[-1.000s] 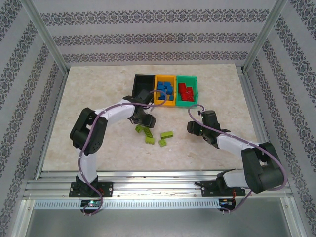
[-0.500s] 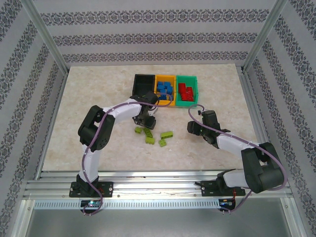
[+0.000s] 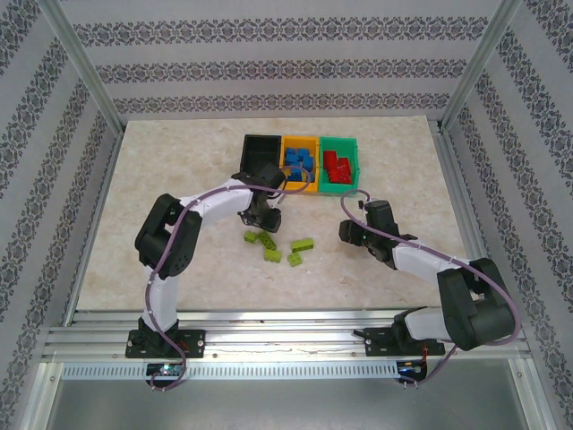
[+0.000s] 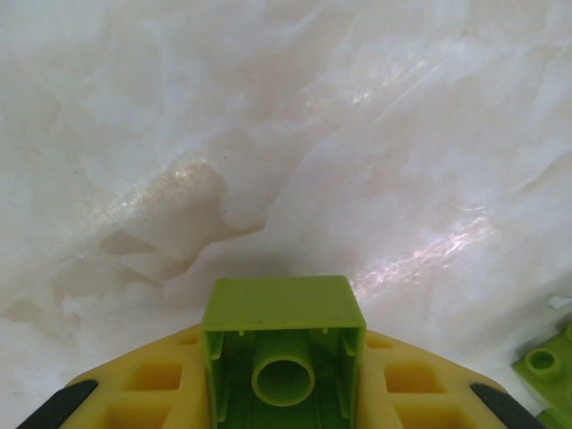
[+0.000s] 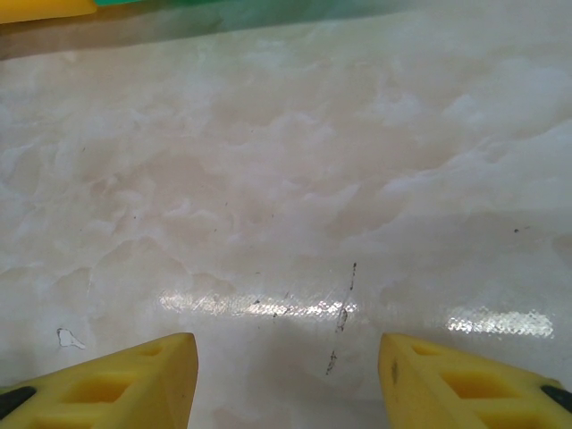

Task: Sort the legos into containers by color
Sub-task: Pick up the lego from the center of the table, then place the lego in the container.

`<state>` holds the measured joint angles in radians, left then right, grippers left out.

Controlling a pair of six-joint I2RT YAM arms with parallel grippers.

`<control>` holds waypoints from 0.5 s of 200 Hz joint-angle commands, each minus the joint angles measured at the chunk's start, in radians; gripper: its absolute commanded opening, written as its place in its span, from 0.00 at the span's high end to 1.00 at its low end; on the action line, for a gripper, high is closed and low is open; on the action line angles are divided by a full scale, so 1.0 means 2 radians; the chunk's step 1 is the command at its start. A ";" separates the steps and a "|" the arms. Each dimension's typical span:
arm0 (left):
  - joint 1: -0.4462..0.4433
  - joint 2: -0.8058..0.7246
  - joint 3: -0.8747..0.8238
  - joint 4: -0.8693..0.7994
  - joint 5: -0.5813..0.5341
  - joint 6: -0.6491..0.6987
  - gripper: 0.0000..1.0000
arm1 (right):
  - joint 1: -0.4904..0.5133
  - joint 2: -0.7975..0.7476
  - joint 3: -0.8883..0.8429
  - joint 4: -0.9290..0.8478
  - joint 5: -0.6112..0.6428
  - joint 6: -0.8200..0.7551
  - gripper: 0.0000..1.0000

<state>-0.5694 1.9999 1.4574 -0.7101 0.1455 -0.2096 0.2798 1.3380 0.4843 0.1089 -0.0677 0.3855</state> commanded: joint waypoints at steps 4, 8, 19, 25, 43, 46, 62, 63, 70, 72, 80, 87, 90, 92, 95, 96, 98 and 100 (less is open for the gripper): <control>0.008 -0.013 0.039 0.004 0.003 -0.004 0.78 | 0.004 0.001 0.009 0.000 0.007 -0.009 0.43; 0.010 -0.010 0.047 0.001 0.005 -0.004 0.78 | 0.005 0.001 0.010 0.000 0.007 -0.009 0.43; 0.018 0.001 0.076 -0.015 0.008 -0.003 0.78 | 0.004 0.001 0.011 0.000 0.007 -0.009 0.43; 0.022 0.007 0.091 -0.023 0.011 -0.001 0.78 | 0.005 0.001 0.010 0.000 0.007 -0.009 0.43; 0.037 0.023 0.136 -0.039 0.010 0.004 0.78 | 0.005 0.000 0.009 0.000 0.009 -0.009 0.43; 0.039 0.025 0.144 -0.042 0.010 0.004 0.77 | 0.005 0.000 0.009 0.001 0.009 -0.008 0.43; 0.054 0.042 0.189 -0.057 0.010 0.008 0.77 | 0.005 0.000 0.009 0.001 0.009 -0.008 0.43; 0.056 0.043 0.191 -0.058 0.011 0.008 0.77 | 0.004 0.000 0.009 0.001 0.009 -0.008 0.43; 0.062 0.054 0.217 -0.068 0.011 0.009 0.76 | 0.005 0.000 0.009 0.000 0.009 -0.008 0.43; 0.065 0.058 0.223 -0.071 0.010 0.010 0.76 | 0.004 0.000 0.009 0.000 0.009 -0.008 0.43; 0.072 0.072 0.253 -0.083 0.011 0.012 0.75 | 0.004 0.000 0.009 0.000 0.009 -0.009 0.43; 0.077 0.085 0.278 -0.092 0.011 0.013 0.74 | 0.005 0.000 0.009 0.001 0.009 -0.009 0.43; 0.080 0.090 0.287 -0.095 0.011 0.014 0.73 | 0.005 0.000 0.009 0.001 0.009 -0.009 0.43; 0.082 0.094 0.292 -0.098 0.011 0.015 0.73 | 0.005 0.000 0.009 0.001 0.009 -0.009 0.43; 0.084 0.100 0.302 -0.100 0.012 0.015 0.73 | 0.004 0.000 0.009 0.000 0.009 -0.009 0.43; 0.085 0.101 0.305 -0.101 0.012 0.016 0.73 | 0.004 -0.001 0.009 0.000 0.009 -0.009 0.43; 0.086 0.105 0.311 -0.102 0.012 0.016 0.73 | 0.005 -0.001 0.009 0.000 0.009 -0.009 0.43; 0.087 0.107 0.316 -0.103 0.012 0.017 0.73 | 0.005 -0.001 0.009 0.001 0.009 -0.008 0.43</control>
<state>-0.4335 2.1353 1.9732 -0.8009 0.1638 -0.2054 0.2794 1.3380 0.4843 0.1089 -0.0669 0.3855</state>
